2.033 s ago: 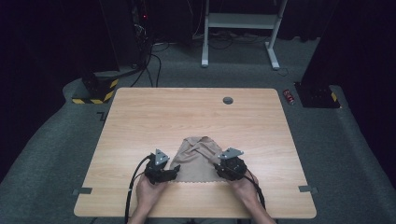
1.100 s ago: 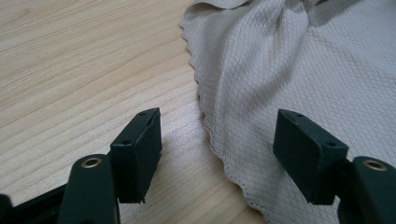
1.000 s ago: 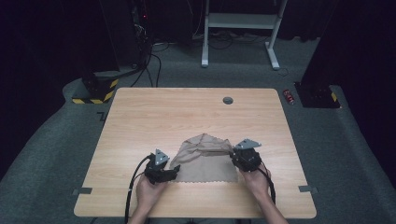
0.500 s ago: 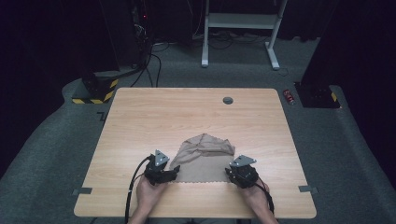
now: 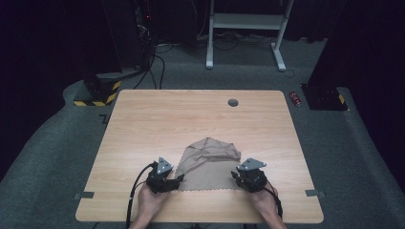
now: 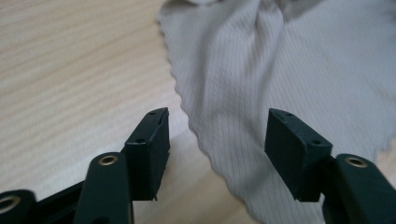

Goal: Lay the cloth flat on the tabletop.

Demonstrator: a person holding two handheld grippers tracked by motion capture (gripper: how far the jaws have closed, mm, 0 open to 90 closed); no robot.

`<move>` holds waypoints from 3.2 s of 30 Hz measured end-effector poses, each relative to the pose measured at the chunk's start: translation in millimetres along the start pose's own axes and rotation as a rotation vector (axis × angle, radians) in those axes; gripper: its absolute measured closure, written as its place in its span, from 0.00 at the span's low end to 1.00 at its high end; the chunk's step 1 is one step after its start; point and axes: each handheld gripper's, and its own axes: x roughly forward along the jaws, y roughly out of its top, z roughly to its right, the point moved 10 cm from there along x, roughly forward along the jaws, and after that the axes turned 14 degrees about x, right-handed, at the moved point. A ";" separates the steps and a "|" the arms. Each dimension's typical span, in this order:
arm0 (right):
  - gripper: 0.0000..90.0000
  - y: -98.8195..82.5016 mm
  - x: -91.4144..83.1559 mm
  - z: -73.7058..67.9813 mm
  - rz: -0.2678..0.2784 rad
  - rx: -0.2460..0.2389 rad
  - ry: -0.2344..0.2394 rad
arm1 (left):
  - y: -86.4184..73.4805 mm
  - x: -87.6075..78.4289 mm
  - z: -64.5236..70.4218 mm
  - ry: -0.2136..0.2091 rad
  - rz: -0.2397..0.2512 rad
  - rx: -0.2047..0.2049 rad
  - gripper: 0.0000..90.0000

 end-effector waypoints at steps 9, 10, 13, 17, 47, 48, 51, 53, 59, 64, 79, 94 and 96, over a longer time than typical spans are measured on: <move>0.80 41.1 12.0 14.9 0.056 0.044 -0.031 | 50.7 19.8 -21.9 0.008 0.012 0.046 0.50; 0.80 44.5 14.0 15.4 0.060 0.048 -0.032 | 55.0 24.1 -23.9 0.010 0.010 0.047 0.51; 0.79 49.0 20.5 15.3 0.059 0.052 -0.037 | 65.4 37.2 -27.6 0.005 0.004 0.043 0.51; 0.76 50.9 28.8 14.3 0.055 0.066 -0.040 | 77.8 56.7 -27.6 -0.005 -0.023 0.053 0.52; 0.98 56.9 26.2 20.1 0.035 0.062 -0.046 | 76.3 56.1 -51.9 -0.042 -0.026 0.016 0.99; 0.98 57.5 23.7 20.7 0.046 0.054 -0.044 | 76.0 52.9 -51.8 -0.043 -0.023 0.017 0.99; 0.98 55.2 17.7 22.0 0.054 0.055 -0.042 | 70.8 40.9 -51.9 -0.046 -0.012 0.013 0.99; 0.98 51.9 15.3 26.2 0.052 0.058 -0.050 | 62.9 37.3 -51.9 -0.050 -0.023 0.000 0.99; 0.98 43.7 21.5 36.7 0.012 0.085 -0.057 | 36.8 40.6 -56.3 0.000 -0.118 0.017 0.89; 0.98 46.4 25.7 35.6 0.014 0.094 -0.052 | 51.2 37.3 -51.9 -0.003 -0.046 0.029 0.73; 0.98 56.5 24.5 35.4 0.020 0.084 -0.053 | 58.1 65.6 -41.8 -0.033 -0.113 0.066 0.72; 0.98 77.9 25.2 45.9 0.029 0.074 -0.078 | 76.6 53.1 -64.4 -0.018 -0.068 0.028 1.00; 0.98 82.0 23.6 48.1 0.041 0.079 -0.080 | 82.4 49.2 -68.6 -0.004 -0.038 0.022 1.00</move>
